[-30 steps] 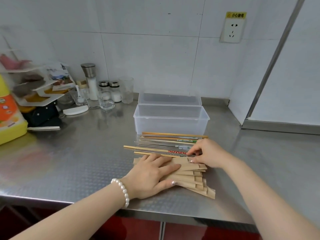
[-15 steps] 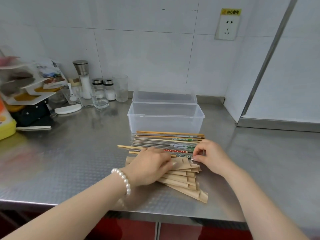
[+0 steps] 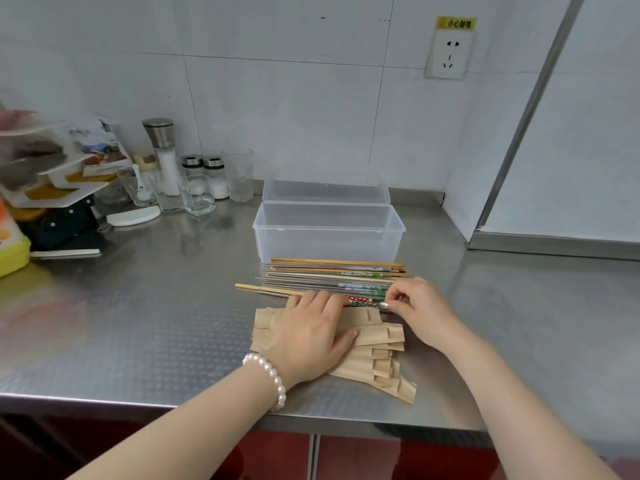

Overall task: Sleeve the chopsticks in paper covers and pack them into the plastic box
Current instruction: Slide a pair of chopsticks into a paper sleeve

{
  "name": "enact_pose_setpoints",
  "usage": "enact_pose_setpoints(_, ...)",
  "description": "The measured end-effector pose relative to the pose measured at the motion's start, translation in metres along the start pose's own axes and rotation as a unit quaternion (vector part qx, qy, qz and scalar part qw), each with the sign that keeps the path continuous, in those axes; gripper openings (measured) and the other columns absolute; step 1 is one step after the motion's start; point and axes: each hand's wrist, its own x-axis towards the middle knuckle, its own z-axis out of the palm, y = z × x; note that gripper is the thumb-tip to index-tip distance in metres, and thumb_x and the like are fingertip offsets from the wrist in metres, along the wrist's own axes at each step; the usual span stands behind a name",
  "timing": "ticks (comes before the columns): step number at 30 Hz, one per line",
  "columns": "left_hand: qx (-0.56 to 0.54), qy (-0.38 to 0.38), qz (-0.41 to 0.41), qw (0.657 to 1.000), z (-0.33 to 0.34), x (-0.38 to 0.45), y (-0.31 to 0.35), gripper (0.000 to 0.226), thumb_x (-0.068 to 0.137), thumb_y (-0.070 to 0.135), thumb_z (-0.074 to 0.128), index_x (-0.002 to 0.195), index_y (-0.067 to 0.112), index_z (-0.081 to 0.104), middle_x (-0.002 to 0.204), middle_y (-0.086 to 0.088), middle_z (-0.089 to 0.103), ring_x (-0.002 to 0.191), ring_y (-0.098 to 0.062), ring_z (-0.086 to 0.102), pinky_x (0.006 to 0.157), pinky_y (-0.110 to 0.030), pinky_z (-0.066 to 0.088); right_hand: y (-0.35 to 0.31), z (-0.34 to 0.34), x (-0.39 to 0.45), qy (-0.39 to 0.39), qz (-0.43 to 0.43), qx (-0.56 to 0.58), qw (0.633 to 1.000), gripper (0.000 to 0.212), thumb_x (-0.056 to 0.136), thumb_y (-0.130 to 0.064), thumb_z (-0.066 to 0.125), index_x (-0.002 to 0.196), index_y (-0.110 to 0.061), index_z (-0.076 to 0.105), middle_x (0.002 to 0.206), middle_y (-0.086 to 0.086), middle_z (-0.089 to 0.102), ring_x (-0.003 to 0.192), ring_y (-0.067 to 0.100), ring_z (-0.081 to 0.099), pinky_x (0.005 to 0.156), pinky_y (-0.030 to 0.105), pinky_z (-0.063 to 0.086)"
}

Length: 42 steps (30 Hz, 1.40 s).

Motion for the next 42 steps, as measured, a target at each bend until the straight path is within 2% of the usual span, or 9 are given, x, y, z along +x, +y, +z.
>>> enact_pose_setpoints(6,-0.050,0.011,-0.001,0.999,-0.001,0.001,-0.003,0.039,0.086,0.052,0.044,0.114,0.025,0.051,0.108,0.007,0.058,0.101,-0.015,0.052,0.085,-0.030,0.036,-0.004,-0.005,-0.005,-0.064,0.018,0.027,0.997,0.022,0.081,-0.014,0.069,0.067,-0.028,0.058,0.073,-0.009,0.055,0.067,0.009,0.050,0.059,0.017,0.035)
enact_pose_setpoints(11,-0.144,0.049,-0.048,0.987,-0.003,0.003,-0.006,0.022,0.089,0.033,0.055,0.105,0.022,0.062,0.099,0.007,0.061,0.097,-0.016,0.051,0.083,-0.028,0.032,-0.002,0.001,-0.007,-0.048,0.005,0.017,0.999,0.015,0.079,-0.004,0.069,0.089,-0.013,0.075,0.080,-0.009,0.053,0.084,0.019,0.056,0.075,0.025,0.043)
enact_pose_setpoints(17,-0.168,0.081,-0.057,0.981,-0.006,0.005,-0.008,0.008,0.083,0.024,0.064,0.090,0.020,0.065,0.089,0.007,0.064,0.090,-0.016,0.055,0.080,-0.028,0.033,-0.001,0.003,-0.008,-0.023,-0.017,0.023,0.999,0.011,0.082,-0.006,0.065,0.087,-0.010,0.073,0.077,-0.015,0.048,0.076,0.008,0.049,0.072,0.020,0.036)
enact_pose_setpoints(21,-0.166,0.089,-0.040,0.981,-0.009,0.008,-0.007,0.003,0.083,0.020,0.062,0.086,0.019,0.063,0.082,0.007,0.065,0.082,-0.017,0.058,0.080,-0.026,0.031,-0.001,-0.005,-0.007,0.035,0.008,0.109,0.993,0.015,0.086,-0.005,0.061,0.079,-0.018,0.063,0.073,-0.010,0.059,0.071,0.002,0.052,0.067,0.015,0.040)
enact_pose_setpoints(25,-0.143,0.099,-0.029,0.984,-0.012,0.016,-0.013,0.007,0.082,0.023,0.054,0.083,0.020,0.060,0.072,0.006,0.064,0.070,-0.019,0.059,0.076,-0.021,0.027,-0.002,-0.021,-0.003,0.083,0.034,0.246,0.965,0.021,0.087,0.005,0.054,0.079,-0.013,0.060,0.063,0.001,0.062,0.048,-0.001,0.053,0.054,0.009,0.043)
enact_pose_setpoints(31,-0.179,0.099,-0.036,0.978,-0.028,0.037,-0.019,0.007,0.079,0.020,0.060,0.080,0.013,0.062,0.068,0.001,0.067,0.065,-0.026,0.059,0.072,-0.030,0.039,0.003,-0.035,0.003,0.115,0.064,0.451,0.883,0.023,0.088,0.007,0.050,0.085,-0.012,0.063,0.054,-0.002,0.064,0.048,0.005,0.051,0.048,0.015,0.038)
enact_pose_setpoints(36,-0.223,0.032,-0.105,0.969,-0.049,0.067,-0.034,0.001,0.086,0.015,0.059,0.085,0.015,0.059,0.080,-0.003,0.069,0.074,-0.023,0.059,0.068,-0.032,0.045,-0.001,-0.041,0.023,0.138,0.085,0.671,0.724,0.024,0.077,0.003,0.057,0.066,-0.011,0.073,0.051,0.001,0.058,0.048,0.008,0.052,0.046,0.017,0.044)
enact_pose_setpoints(39,-0.289,0.001,-0.128,0.949,-0.052,0.083,-0.045,0.008,0.088,0.016,0.055,0.083,0.022,0.055,0.075,-0.004,0.067,0.054,-0.018,0.059,0.060,-0.035,0.051,-0.006,-0.045,0.046,0.150,0.076,0.738,0.653,0.007,0.062,-0.011,0.067,0.064,-0.013,0.074,0.052,0.000,0.055,0.049,0.008,0.051,0.048,0.017,0.044)
enact_pose_setpoints(42,-0.336,0.002,-0.147,0.930,-0.047,0.095,-0.055,0.010,0.089,0.018,0.055,0.094,0.023,0.063,0.076,0.000,0.060,0.044,-0.013,0.049,0.049,-0.029,0.050,-0.010,-0.047,0.070,0.170,0.082,0.766,0.615,0.012,0.081,-0.014,0.057,0.080,-0.009,0.068,0.058,-0.002,0.054,0.054,0.008,0.049,0.051,0.017,0.043)
